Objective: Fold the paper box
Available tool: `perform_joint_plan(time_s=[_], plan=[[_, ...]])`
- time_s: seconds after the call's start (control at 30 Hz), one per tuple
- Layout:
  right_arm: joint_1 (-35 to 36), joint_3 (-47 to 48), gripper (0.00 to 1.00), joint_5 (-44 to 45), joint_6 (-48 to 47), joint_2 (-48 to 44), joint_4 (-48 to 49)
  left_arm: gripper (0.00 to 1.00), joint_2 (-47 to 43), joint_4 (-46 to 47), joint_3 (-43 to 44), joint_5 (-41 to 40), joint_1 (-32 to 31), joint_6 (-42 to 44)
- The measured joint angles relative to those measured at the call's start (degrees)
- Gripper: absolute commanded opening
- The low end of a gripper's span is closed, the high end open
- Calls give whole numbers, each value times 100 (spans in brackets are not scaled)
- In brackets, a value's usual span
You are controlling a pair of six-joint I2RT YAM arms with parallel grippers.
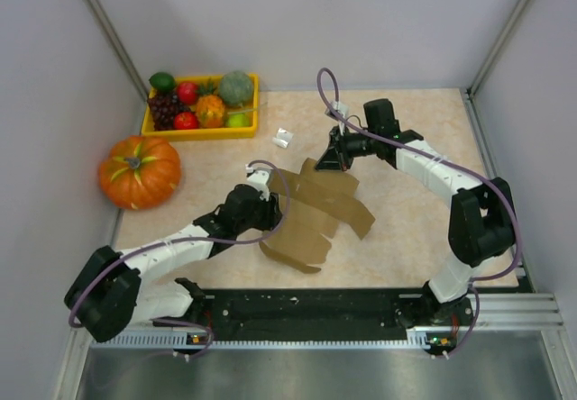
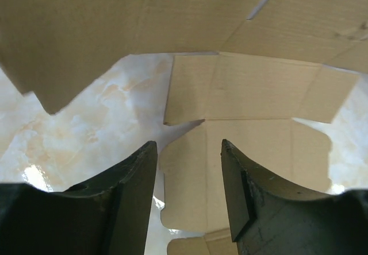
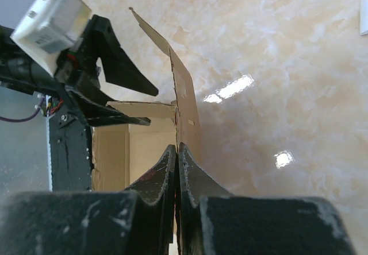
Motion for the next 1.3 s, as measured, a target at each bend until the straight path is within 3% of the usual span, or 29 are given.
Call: perform_joint_plan(time_s=[0.2,0.23,0.47,0.77,0.87,0.9,0.97,1.0,1.13,1.3], plan=[[-9,0,0,-4,13,0,-4,54,809,341,219,-94,0,136],[-9,0,0,-13,13,0,-4,58,872,417,234,-57,11,166],[-39,0,0,-164,-7,0,-2,62,1115,1158,238,859,415,350],[-39,0,0,-264,-37,0,-2,62,1443,1432,240,1130,629,382],[-39,0,0,-273,-42,0,-2,42,1567,1637,205,1329,737,341],[-39,0,0,-275,-44,0,-2,30,1567,1751,166,1397,769,302],[-39,0,0,-278,-44,0,-4,21,1567,1961,81,1462,811,284],[-39,0,0,-278,-42,0,-4,12,1567,2033,44,1434,804,251],[-28,0,0,-81,33,0,13,0,1534,2175,-59,876,402,201],[87,-79,0,546,417,-39,306,0,1506,2210,-85,-492,-457,140]])
